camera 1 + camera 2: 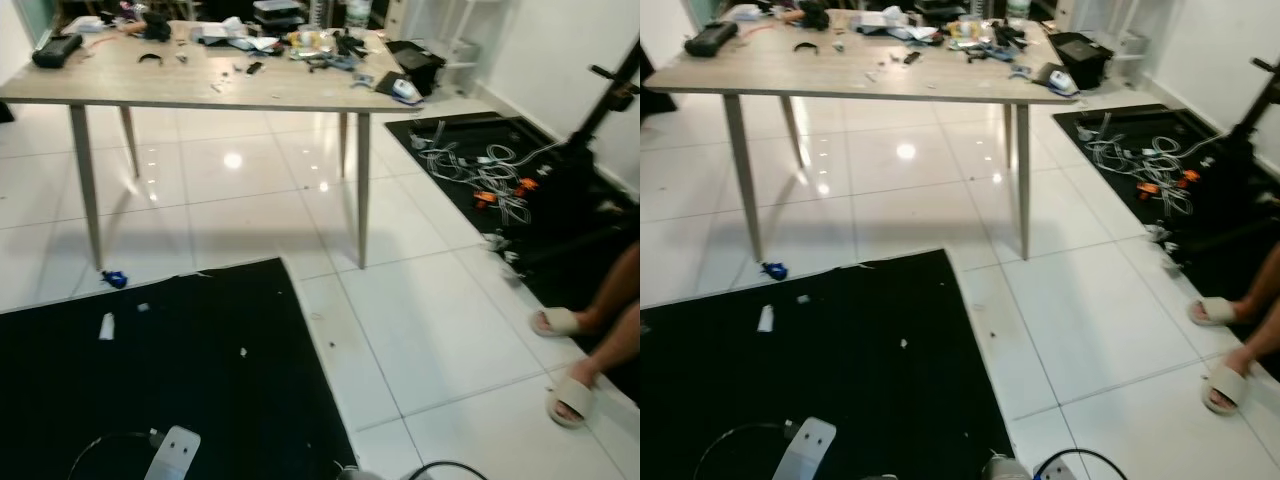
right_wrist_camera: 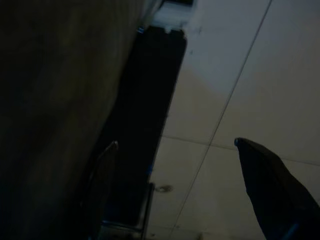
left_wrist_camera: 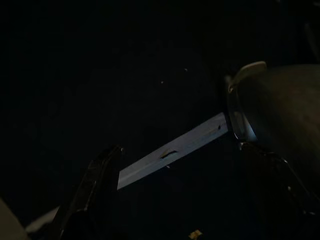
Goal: Picking trash to rubbish bin
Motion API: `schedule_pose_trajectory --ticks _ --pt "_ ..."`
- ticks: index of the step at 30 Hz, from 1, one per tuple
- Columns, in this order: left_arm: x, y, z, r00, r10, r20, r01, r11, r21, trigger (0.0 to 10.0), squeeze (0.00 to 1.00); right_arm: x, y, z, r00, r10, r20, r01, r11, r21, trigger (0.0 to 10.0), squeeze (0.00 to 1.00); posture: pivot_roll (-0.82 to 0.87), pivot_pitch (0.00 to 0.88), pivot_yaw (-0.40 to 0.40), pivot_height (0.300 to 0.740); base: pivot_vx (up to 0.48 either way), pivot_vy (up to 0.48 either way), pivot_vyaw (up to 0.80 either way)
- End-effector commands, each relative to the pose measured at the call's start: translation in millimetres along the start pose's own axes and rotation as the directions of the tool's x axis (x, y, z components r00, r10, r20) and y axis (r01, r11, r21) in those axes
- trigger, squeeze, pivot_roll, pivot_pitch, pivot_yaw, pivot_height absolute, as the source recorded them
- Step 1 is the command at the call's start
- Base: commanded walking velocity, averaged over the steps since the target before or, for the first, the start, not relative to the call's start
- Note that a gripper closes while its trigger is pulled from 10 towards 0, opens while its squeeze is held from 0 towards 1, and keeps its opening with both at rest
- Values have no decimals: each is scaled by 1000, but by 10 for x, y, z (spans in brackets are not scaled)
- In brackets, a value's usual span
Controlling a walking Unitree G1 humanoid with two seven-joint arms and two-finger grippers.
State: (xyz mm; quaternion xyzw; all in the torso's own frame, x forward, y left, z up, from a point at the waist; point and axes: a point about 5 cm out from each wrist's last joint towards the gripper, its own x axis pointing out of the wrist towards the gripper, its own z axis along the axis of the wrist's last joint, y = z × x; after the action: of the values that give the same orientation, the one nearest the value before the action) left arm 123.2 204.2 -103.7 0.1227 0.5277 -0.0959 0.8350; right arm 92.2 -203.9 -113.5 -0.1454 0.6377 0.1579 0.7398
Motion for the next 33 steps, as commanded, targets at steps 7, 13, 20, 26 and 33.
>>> schedule_pose_trajectory --ticks 7,13,20,26,33 --pt "1 -66 -44 999 -27 -18 27 1000 0 10000 0 5 30 104 999 11 45 -11 1000 0 10000 0 127 29 -7 740 480 0 0" --pt "3 -71 -39 999 -28 -18 28 1000 1 10000 0 3 22 97 999 9 44 -9 1000 -2 10000 0 124 28 -10 740 480 0 0" --pt "2 -79 -50 999 -30 -21 30 1000 1 10000 0 0 -2 94 999 -11 43 11 1000 -9 10000 0 124 28 -10 740 480 0 0" --pt "2 -78 -48 999 -30 -22 30 1000 8 10000 0 -29 -143 121 994 -93 64 90 995 51 10000 0 119 22 -15 740 480 0 0" --pt "-6 -34 -68 999 -17 -31 17 1000 -2 10000 0 -179 -625 132 949 -302 90 283 942 180 10000 0 83 18 -9 740 480 0 0"
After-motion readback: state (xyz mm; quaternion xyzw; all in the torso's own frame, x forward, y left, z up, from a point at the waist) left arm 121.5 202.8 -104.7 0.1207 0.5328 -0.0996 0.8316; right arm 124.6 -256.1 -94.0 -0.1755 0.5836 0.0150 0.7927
